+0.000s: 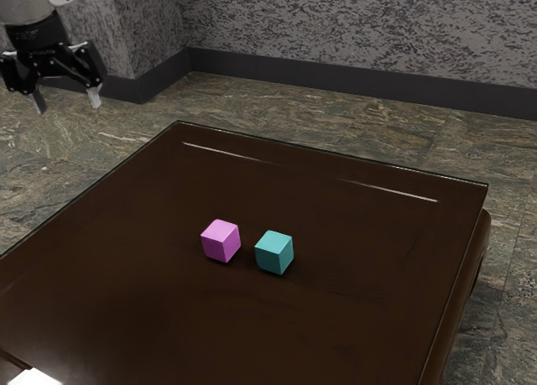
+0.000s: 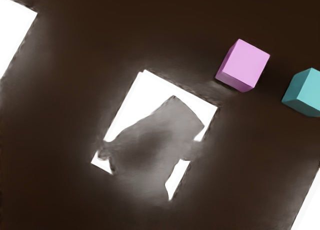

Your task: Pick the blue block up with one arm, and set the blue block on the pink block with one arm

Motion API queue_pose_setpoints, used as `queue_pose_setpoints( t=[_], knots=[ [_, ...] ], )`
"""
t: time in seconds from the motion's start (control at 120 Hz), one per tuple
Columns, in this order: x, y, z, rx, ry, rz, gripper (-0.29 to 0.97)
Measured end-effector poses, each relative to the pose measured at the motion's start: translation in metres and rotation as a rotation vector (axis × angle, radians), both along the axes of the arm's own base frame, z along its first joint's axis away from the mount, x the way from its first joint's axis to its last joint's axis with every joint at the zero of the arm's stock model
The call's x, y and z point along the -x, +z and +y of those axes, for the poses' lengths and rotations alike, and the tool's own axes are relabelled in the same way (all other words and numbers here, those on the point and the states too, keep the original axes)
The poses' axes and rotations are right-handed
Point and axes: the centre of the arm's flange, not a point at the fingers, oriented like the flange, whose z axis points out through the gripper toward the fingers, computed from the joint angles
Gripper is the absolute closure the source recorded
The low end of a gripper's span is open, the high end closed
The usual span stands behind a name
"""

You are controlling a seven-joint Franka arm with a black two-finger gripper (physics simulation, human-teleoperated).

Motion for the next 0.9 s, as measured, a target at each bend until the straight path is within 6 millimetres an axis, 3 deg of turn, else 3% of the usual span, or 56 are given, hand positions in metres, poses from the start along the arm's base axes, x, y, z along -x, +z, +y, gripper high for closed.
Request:
queue_pose_setpoints(
  t=[0.142,0.208,0.258,0.358,0.483,0.542,0.717,0.9],
  knots=[
    [0.013,0.0,0.005,0.006,0.235,0.018,0.0],
    [0.023,-0.008,0.003,-0.004,0.315,0.032,0.0],
    [0.029,-0.026,-0.008,-0.012,0.35,0.087,0.0],
    [0.02,-0.054,-0.061,-0.017,0.332,0.147,0.0],
    [-0.019,-0.136,-0.129,-0.027,0.282,0.242,0.0],
    [-0.028,-0.161,-0.153,-0.016,0.265,0.249,0.0],
    [-0.048,-0.212,-0.203,0.029,0.23,0.224,0.0],
    [-0.078,-0.254,-0.228,0.052,0.179,0.212,0.0]
  ],
)
